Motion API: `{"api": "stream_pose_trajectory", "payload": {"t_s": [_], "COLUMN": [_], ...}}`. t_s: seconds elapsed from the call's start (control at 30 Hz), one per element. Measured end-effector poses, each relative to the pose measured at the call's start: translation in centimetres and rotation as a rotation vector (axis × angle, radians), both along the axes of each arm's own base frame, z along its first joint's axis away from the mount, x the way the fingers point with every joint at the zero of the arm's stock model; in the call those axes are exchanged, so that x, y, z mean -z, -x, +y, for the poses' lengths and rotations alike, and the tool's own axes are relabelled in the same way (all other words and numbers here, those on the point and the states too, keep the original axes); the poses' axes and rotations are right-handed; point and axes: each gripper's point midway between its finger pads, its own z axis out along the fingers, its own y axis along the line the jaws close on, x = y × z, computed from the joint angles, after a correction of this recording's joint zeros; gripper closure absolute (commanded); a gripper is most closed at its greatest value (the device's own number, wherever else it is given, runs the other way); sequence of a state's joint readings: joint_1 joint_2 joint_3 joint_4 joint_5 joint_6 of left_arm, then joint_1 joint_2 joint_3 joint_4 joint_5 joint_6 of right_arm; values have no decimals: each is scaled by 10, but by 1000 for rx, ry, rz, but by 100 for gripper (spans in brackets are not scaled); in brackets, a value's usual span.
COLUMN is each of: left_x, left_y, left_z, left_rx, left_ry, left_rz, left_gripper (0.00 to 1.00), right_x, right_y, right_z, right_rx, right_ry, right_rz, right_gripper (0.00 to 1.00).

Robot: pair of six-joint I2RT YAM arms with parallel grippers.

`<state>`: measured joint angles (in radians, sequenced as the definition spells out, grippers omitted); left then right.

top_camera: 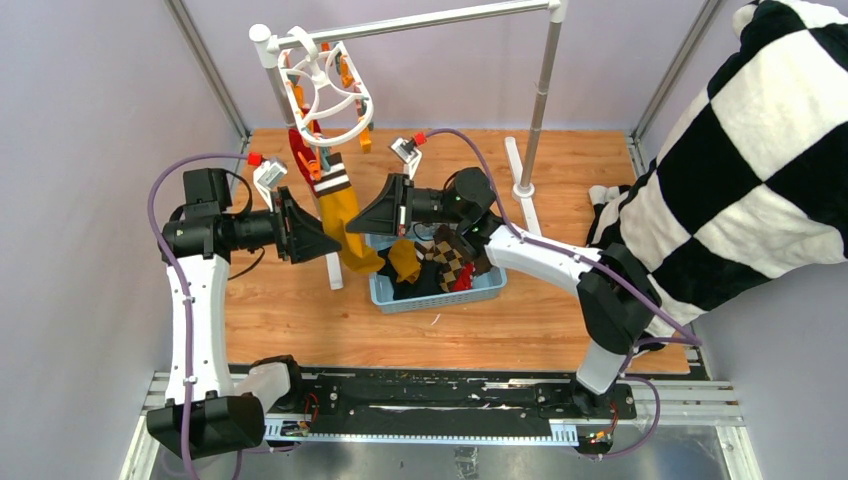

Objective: Remove the socks clipped to the hanger
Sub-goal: Remove the sock from the hanger.

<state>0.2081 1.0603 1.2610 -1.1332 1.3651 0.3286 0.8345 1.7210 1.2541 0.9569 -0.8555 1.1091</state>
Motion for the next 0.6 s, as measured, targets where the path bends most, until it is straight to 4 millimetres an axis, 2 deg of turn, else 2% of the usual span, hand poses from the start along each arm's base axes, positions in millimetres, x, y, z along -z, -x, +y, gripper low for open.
{"api": "stream_pose_trajectory", "payload": {"t_s": [0.03, 0.07, 0.17, 0.3, 0.4, 0.5, 0.6], "left_x": [1, 2, 9, 15, 21, 28, 34], "left_y": [-1, -1, -4, -8, -11, -17, -24], "left_z": [0, 1, 4, 8, 14, 26, 47], "left_rx": [0, -3, -26, -62, -104, -189, -320], "left_ry": [-5, -9, -43, -93, -144, -240, -365], "left_rz": [-7, -4, 1, 1, 7, 6, -5], "left_gripper": [76, 80, 85, 100, 100, 100, 100], "right_x": [0, 3, 13, 18, 22, 25, 14], "right_y": [0, -1, -5, -11, -20, -29, -34], "right_z": [0, 0, -2, -2, -5, -14, -29], "right_rx": [6, 15, 52, 105, 181, 281, 384], "right_ry": [1, 7, 40, 79, 122, 174, 200], "right_rz": [-2, -2, 5, 3, -5, -31, -82], "right_gripper": [99, 99, 91, 71, 60, 57, 57]}}
